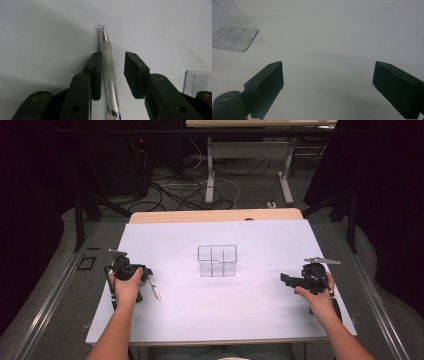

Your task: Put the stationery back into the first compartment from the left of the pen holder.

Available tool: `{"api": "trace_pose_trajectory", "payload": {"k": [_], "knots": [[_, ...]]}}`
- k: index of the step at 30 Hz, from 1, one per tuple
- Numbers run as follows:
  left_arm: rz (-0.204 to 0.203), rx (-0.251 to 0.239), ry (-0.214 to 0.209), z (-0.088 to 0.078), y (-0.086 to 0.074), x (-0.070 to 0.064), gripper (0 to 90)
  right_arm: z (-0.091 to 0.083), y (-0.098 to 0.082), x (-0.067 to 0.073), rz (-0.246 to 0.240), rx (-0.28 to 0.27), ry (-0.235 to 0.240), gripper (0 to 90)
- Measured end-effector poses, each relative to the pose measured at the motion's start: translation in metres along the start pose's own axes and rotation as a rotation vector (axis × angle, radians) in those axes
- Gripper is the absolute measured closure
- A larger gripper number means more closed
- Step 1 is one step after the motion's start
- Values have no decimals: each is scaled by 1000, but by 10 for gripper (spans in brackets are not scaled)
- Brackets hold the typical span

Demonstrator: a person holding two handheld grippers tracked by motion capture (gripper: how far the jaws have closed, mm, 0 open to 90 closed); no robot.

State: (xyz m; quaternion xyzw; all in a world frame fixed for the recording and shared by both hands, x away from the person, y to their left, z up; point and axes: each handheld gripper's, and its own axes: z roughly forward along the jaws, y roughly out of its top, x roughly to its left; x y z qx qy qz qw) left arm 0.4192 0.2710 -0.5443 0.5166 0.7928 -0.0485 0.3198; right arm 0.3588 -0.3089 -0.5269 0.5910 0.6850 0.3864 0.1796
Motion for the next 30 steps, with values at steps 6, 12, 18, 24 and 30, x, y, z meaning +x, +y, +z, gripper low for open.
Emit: {"api": "trace_pose_trajectory", "payload": {"k": [6, 12, 18, 24, 30], "knots": [[-11, -8, 29, 1, -1, 0, 732, 1, 0, 0, -3, 2, -3, 98], [-31, -11, 30, 1, -1, 0, 770, 1, 0, 0, -1, 4, -2, 100], [-35, -15, 31, 1, -1, 0, 789, 1, 0, 0, -4, 4, -4, 102], [-45, -9, 13, 1, -1, 1, 795, 1, -1, 0, -5, 4, -3, 102], [-43, 3, -7, 0, -1, 2, 797, 1, -1, 0, -6, 6, -1, 102]]}}
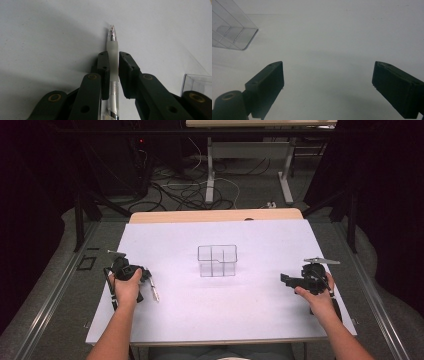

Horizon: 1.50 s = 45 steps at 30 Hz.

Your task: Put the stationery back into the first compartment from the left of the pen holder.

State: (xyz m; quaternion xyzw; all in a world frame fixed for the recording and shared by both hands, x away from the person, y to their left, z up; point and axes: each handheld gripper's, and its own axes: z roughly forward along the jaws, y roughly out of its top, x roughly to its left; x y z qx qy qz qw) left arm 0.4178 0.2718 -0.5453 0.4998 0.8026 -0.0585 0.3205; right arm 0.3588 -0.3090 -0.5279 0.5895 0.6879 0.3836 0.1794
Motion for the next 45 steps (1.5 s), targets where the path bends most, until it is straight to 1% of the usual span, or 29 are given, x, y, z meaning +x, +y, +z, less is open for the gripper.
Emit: {"api": "trace_pose_trajectory", "payload": {"k": [4, 5, 6, 8, 10, 11, 12, 13, 18, 19, 22, 24, 27, 28, 32, 33, 34, 39, 41, 43, 45], "knots": [[9, 9, -13, -1, -1, -1, 798, 0, 0, 0, 1, 1, -1, 102], [8, 2, -10, -1, -1, -1, 798, 0, 0, 0, 0, 1, -1, 104], [13, 15, -16, -2, 0, -1, 798, 0, 0, 0, 1, 2, -2, 105], [19, 19, -25, -4, 0, -1, 799, 0, 0, 0, -1, 1, -3, 105], [15, 13, -32, -5, -1, -1, 799, 0, 0, 0, 0, 1, -2, 105], [15, 3, -29, -5, -1, -2, 799, 0, 0, 0, 0, 1, -2, 105], [19, 3, -32, -5, -1, -2, 799, 0, 0, 0, 0, 2, -2, 105], [20, 11, -45, -7, -1, -2, 799, 0, 0, 0, -1, 2, 0, 105], [23, -2, -62, -10, -2, -3, 799, 0, 0, 0, 0, 2, 0, 106], [27, -7, -59, -11, -2, -3, 799, 0, 0, 0, -1, 2, 0, 105], [30, -9, -78, -14, -2, -4, 802, 0, 0, 0, 0, 2, 0, 106], [29, -25, -81, -15, -3, -5, 802, 0, 0, 0, 0, 2, 0, 106], [34, -30, -99, -17, -3, -5, 802, 0, 0, 0, -1, 1, 1, 106], [34, -41, -96, -17, -3, -5, 802, 0, 0, 0, -1, 2, 1, 106], [41, -50, -106, -19, -3, -5, 802, 0, 0, 0, -1, 1, 1, 106], [43, -51, -109, -19, -3, -5, 802, 0, 0, 0, 5, 3, 1, 106], [54, -47, -105, -20, -4, -5, 802, 0, 0, 0, 3, 2, 1, 106], [67, -49, -112, -21, -4, -5, 802, 0, 0, 0, 3, 3, 2, 106], [68, -67, -109, -22, -5, -6, 801, 0, 0, -1, -1, 3, 1, 106], [84, -62, -112, -24, -5, -6, 801, 0, 0, -1, 0, 3, 2, 106], [93, -78, -108, -25, -6, -6, 802, 0, 0, -1, 0, 3, 2, 106]]}}
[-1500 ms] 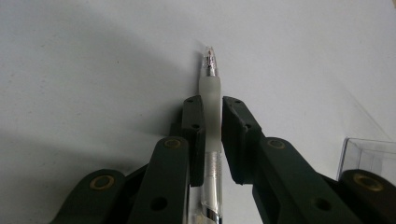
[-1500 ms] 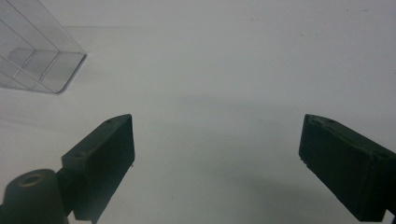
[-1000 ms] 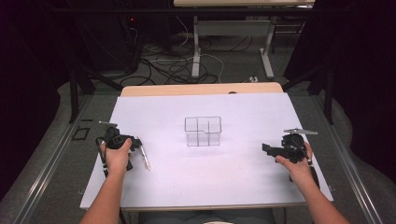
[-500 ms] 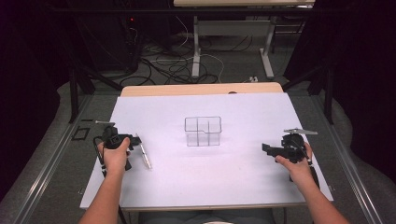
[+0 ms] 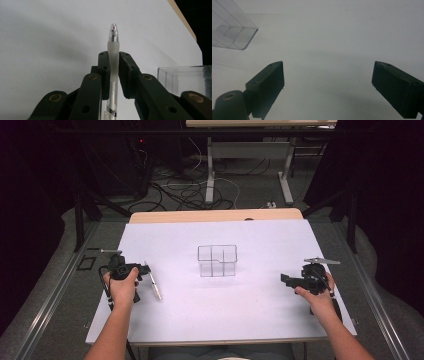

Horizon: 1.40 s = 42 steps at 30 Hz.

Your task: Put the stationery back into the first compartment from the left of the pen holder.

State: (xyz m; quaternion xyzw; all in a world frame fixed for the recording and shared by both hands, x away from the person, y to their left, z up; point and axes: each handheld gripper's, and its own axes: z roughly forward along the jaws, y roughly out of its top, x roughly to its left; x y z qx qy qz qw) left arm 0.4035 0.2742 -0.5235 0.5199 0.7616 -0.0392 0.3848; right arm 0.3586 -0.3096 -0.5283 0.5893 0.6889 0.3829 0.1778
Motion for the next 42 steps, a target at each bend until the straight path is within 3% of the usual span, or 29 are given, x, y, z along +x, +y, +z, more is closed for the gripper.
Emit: {"api": "trace_pose_trajectory", "payload": {"k": [5, 17, 20, 21, 22, 27, 36, 42], "knots": [[36, -38, -2, -4, -2, -6, 802, 0, 0, 0, -1, -2, 2, 106], [231, -202, 38, -17, -12, -29, 801, 0, 0, 1, 3, -2, 3, 106], [254, -248, 39, -20, -14, -33, 801, 0, 0, 0, 1, -2, 3, 106], [238, -280, 30, -20, -15, -36, 801, 0, 0, 0, 1, -1, 2, 106], [273, -268, 35, -22, -15, -35, 801, 0, 0, 0, 1, -1, 3, 106], [321, -336, 24, -26, -18, -39, 801, 0, 0, 0, -2, -4, 3, 106], [370, -379, 7, -32, -22, -43, 801, 0, -1, -1, 1, -3, 3, 106], [396, -369, -6, -32, -26, -49, 801, 0, 0, -1, -3, -3, 4, 106]]}}
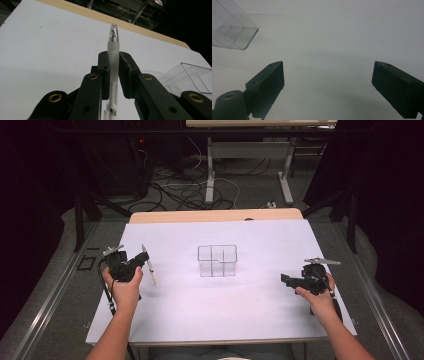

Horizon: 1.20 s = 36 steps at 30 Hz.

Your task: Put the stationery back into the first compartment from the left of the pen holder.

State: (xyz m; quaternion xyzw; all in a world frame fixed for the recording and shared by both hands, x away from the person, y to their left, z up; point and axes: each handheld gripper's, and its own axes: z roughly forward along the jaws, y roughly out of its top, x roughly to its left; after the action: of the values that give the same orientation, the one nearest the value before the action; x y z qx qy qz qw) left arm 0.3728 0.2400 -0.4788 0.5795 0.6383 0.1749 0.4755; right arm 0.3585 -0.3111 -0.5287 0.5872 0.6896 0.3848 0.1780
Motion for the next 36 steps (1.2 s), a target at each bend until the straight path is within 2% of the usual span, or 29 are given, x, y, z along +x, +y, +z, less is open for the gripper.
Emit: {"api": "trace_pose_trajectory", "payload": {"k": [1, 2, 10, 17, 21, 27, 36], "knots": [[14, 6, -2, 0, 0, 0, 801, 0, 0, 0, 0, -5, -3, 106], [6, -2, -7, 0, -1, -2, 801, 0, 0, 0, 1, -5, -3, 106], [25, 3, -38, 0, -3, -14, 801, 0, 0, 0, 5, -4, 0, 106], [68, 22, -60, 3, -7, -26, 801, 0, 0, -1, 5, -4, 0, 106], [79, 43, -81, 6, -10, -33, 801, 2, -1, -2, 0, -2, 2, 106], [118, 65, -106, 10, -15, -45, 801, 3, -1, -4, 14, 7, 3, 110], [161, 74, -129, 14, -21, -62, 801, 0, -3, -4, 2, 0, 4, 110]]}}
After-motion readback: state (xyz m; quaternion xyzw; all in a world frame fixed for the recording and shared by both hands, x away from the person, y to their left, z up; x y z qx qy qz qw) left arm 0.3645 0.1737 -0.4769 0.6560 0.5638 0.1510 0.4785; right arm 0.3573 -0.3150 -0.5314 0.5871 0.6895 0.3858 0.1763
